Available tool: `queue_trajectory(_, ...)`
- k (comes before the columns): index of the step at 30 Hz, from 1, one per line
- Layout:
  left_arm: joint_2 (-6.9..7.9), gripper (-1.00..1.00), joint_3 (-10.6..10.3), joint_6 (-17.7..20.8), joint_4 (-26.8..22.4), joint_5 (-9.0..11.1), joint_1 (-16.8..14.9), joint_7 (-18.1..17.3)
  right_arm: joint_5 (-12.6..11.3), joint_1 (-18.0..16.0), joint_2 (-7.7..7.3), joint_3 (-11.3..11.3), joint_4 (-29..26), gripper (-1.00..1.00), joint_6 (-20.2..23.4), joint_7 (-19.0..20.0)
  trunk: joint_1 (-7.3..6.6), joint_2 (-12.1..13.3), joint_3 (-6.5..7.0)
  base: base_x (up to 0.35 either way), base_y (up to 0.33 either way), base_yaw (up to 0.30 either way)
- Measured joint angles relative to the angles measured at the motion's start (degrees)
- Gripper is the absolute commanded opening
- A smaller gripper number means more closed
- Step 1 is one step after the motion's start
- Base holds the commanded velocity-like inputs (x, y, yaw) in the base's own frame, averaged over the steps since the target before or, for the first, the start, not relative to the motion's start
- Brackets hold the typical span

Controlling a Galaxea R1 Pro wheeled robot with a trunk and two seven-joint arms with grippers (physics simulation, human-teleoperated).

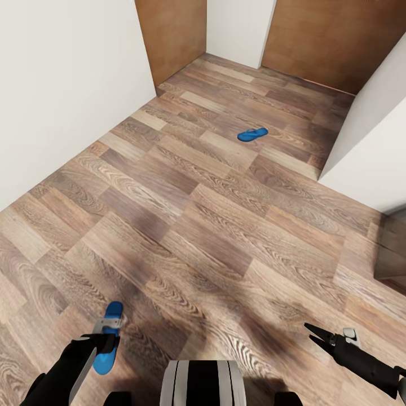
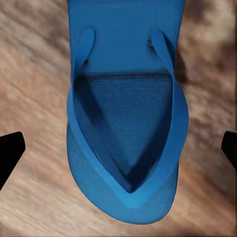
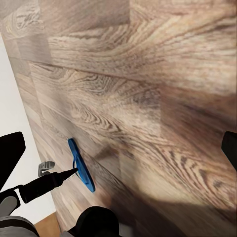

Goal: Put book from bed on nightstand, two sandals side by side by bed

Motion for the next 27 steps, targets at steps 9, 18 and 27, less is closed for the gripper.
queue_trajectory(9, 0.0, 1.0, 0.0, -0.64, 0.0, 0.0, 0.0, 0.0, -0.01, 0.0, 0.0, 0.0, -0.02, 1.0, 0.0, 0.0, -0.02, 0.0, 0.0, 0.119, 0.0, 0.0)
queue_trajectory(18, 0.0, 1.0, 0.0, -0.71, 0.0, 0.0, 0.0, 0.0, 0.0, 0.0, 0.0, 0.0, -0.02, 1.0, 0.0, 0.0, 0.01, 0.0, 0.0, 0.047, 0.0, 0.0)
queue_trajectory(27, 0.0, 1.0, 0.0, -0.67, 0.0, 0.01, 0.0, 0.0, 0.0, 0.0, 0.0, 0.0, -0.02, 1.0, 0.0, 0.0, 0.14, -0.06, -1.1, 0.001, 0.0, 0.0)
